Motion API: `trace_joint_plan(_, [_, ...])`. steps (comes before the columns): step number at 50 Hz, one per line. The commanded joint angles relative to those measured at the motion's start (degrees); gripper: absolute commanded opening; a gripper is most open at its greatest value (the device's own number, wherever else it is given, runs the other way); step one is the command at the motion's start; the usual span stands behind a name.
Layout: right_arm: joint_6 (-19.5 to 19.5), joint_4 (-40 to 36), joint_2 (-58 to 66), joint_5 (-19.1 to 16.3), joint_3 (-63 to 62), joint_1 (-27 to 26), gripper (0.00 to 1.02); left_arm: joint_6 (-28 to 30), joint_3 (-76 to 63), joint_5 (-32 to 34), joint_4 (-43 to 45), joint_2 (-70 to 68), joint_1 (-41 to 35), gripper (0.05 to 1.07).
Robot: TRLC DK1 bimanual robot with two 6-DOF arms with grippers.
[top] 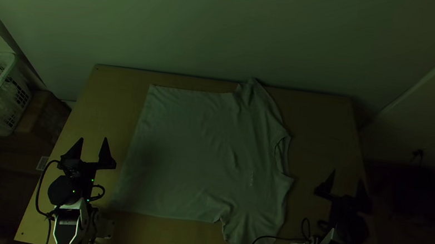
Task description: Fold the t-shirt
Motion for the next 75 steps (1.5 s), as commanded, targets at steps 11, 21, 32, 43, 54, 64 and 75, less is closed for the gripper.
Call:
trace_joint_plan(11, [-0.3,-1.2,-0.3,0.2,-0.7,0.3,0.98,0.9,-2.6,0.3,-1.1,-0.2,-0.3,1.03])
trace_joint_plan(21, [-0.3,-1.2,-0.2,0.2,-0.7,0.3,0.99,0.9,-2.6,0.3,-1.1,-0.2,-0.3,1.03])
trace_joint_plan(32, [-0.3,-1.2,-0.3,0.2,-0.7,0.3,0.99,0.9,-2.6,0.3,-1.1,-0.2,-0.3,1.03])
trace_joint_plan(43, [-0.3,-1.2,-0.2,0.2,-0.7,0.3,0.98,0.9,-2.6,0.3,-1.1,-0.2,-0.3,1.03])
trace_joint_plan(54, [-0.3,-1.2,-0.3,0.2,-0.7,0.3,0.99,0.9,-2.6,0.3,-1.1,-0.2,-0.3,1.03])
trace_joint_plan(64, [0.0,-1.2,-0.2,0.2,-0.7,0.4,0.98,0.7,-2.6,0.3,-1.1,-0.3,-0.3,1.03])
trace_joint_plan(75, [1.5,-1.1,-0.3,0.1,-0.8,0.4,0.98,-3.2,-2.5,1.5,-1.5,-0.3,-0.4,1.03])
